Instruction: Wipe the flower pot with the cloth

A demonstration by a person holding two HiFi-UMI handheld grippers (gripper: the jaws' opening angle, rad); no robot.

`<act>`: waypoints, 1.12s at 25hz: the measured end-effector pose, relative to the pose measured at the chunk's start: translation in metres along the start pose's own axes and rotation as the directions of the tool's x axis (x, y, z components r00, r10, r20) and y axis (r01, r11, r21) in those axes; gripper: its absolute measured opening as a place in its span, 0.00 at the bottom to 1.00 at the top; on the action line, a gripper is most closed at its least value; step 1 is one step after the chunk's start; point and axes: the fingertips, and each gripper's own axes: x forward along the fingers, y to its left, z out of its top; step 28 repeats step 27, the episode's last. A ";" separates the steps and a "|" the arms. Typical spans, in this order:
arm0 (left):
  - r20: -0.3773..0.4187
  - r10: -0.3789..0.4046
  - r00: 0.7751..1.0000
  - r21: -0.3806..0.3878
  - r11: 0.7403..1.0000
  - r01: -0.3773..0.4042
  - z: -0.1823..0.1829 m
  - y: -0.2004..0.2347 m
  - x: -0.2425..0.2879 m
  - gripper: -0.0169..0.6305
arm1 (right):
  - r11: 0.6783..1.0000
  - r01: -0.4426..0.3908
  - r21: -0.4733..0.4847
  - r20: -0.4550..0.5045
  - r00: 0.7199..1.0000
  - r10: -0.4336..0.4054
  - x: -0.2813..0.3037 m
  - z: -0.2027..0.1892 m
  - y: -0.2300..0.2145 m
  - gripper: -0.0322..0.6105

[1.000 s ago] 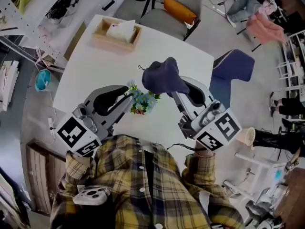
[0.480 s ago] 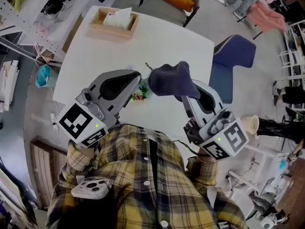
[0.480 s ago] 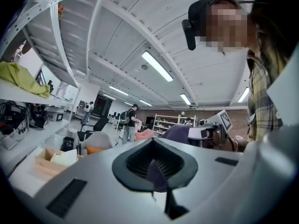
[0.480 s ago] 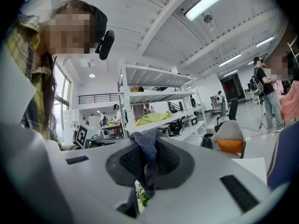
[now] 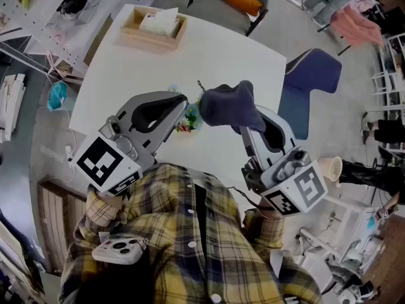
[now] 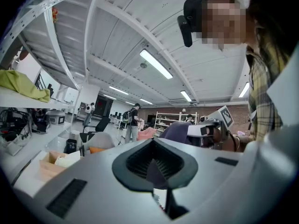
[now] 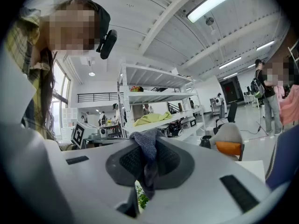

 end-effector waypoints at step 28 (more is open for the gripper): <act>-0.071 -0.021 0.997 0.143 0.989 0.031 0.026 0.010 0.021 0.04 | 1.000 -0.004 0.004 -0.052 0.999 0.004 -0.003 -0.012 -0.011 0.07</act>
